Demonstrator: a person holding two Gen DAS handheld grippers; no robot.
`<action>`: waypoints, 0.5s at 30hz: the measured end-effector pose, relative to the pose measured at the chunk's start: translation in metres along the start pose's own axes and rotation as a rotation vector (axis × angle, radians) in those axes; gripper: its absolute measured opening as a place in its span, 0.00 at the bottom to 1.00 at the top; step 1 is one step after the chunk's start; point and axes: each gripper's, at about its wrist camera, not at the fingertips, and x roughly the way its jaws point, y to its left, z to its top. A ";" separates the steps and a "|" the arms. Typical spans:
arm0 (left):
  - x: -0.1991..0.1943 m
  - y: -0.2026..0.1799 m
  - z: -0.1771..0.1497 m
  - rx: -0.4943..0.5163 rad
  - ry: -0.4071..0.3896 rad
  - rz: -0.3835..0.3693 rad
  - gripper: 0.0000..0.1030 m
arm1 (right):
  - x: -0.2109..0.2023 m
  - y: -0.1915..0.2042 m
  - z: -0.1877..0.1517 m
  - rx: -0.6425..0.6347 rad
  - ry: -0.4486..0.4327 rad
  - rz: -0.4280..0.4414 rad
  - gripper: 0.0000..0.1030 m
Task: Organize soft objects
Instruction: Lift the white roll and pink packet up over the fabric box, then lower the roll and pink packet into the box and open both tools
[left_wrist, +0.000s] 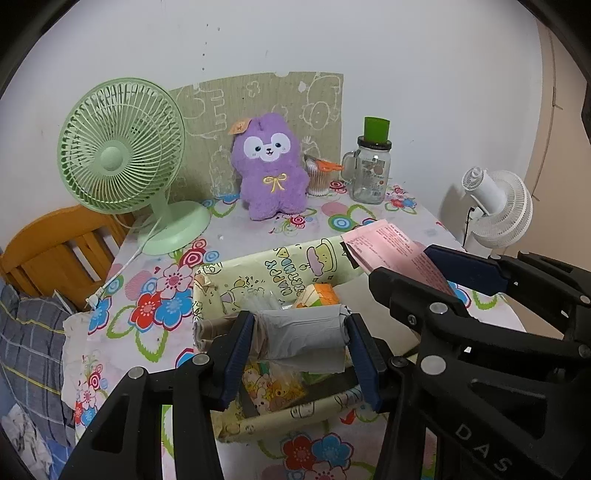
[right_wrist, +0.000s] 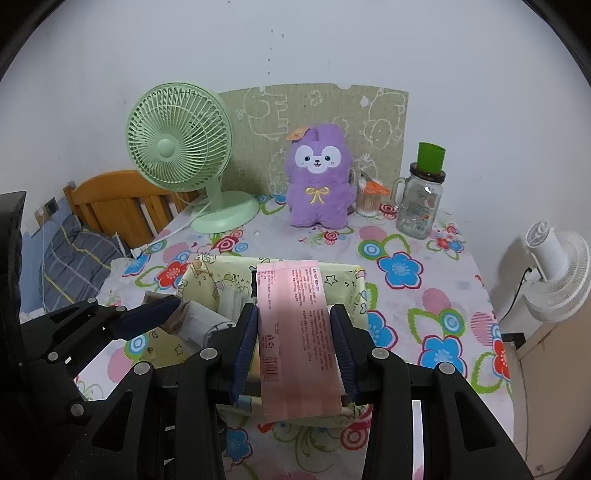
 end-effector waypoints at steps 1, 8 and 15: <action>0.001 0.000 0.000 -0.001 0.002 -0.001 0.51 | 0.002 0.000 0.000 0.002 0.003 0.002 0.42; 0.021 0.004 0.004 -0.011 0.031 -0.011 0.52 | 0.020 -0.005 0.003 0.008 0.030 0.000 0.42; 0.037 0.008 0.002 -0.021 0.075 -0.008 0.60 | 0.035 -0.007 0.004 0.008 0.056 -0.003 0.42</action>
